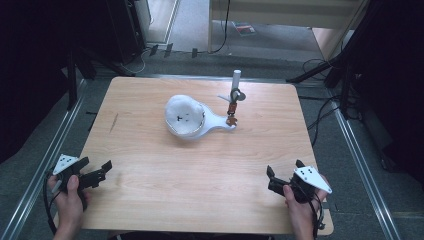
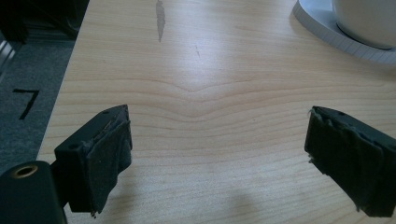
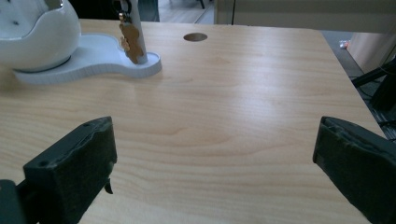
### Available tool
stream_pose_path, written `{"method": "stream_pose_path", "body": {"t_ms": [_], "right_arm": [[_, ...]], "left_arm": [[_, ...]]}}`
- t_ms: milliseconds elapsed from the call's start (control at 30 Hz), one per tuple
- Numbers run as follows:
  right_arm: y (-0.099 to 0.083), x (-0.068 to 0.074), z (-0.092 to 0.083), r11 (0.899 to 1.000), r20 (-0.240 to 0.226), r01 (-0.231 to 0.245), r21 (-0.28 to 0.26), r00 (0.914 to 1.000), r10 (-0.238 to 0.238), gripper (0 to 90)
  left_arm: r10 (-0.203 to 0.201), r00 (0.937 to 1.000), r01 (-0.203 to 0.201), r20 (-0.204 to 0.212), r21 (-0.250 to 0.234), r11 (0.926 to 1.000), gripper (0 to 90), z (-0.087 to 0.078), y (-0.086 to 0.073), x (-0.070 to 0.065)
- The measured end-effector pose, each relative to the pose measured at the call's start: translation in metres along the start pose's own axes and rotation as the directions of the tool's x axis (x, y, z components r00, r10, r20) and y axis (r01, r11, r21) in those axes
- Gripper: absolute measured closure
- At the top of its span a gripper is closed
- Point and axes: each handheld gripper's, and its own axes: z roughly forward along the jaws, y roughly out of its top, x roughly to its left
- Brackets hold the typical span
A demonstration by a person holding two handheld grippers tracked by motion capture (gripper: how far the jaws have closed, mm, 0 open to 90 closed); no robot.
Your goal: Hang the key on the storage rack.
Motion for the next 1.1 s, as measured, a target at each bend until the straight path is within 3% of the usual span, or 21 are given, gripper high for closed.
{"method": "stream_pose_path", "body": {"t_ms": [300, 400, 700, 833, 900, 1000, 1100], "right_arm": [[-0.018, -0.016, -0.007, 0.999, 0.032, -0.011, 0.041, 0.9994, 0.009, 0.0], [-0.026, -0.029, -0.01, 0.997, 0.051, -0.029, 0.074, 0.9984, 0.026, 0.0], [-0.034, -0.049, -0.02, 0.994, 0.088, -0.051, 0.094, 0.9952, 0.043, 0.0], [-0.035, -0.058, -0.024, 0.992, 0.092, -0.079, 0.098, 0.9933, 0.07, 0.0], [-0.035, -0.065, -0.025, 0.987, 0.118, -0.135, 0.082, 0.9851, 0.125, 2.0], [-0.035, -0.067, -0.025, 0.984, 0.128, -0.162, 0.077, 0.9802, 0.151, 5.0], [-0.035, -0.065, -0.024, 0.987, 0.14, -0.137, 0.085, 0.9823, 0.124, 6.9]], "left_arm": [[-0.004, 1.0, 0.004, 0.0, -0.005, 1.0, 8.2, 0.0, 0.0, 0.0], [-0.006, 1.0, 0.006, 0.0, -0.007, 1.0, 8.2, 0.0, 0.0, 0.0], [-0.005, 1.0, 0.005, 0.0, -0.005, 1.0, 8.3, 0.0, 0.0, 0.0], [-0.005, 1.0, 0.005, 0.001, -0.005, 1.0, 8.3, 0.0, 0.0, 0.0], [-0.004, 1.0, 0.004, 0.0, -0.003, 1.0, 8.3, 0.0, 0.0, 0.0], [-0.007, 1.0, 0.007, 0.0, -0.004, 1.0, 8.2, 0.0, 0.0, 0.0], [-0.005, 1.0, 0.005, -0.003, -0.001, 1.0, 8.3, 0.0, 0.0, 0.0]]}}
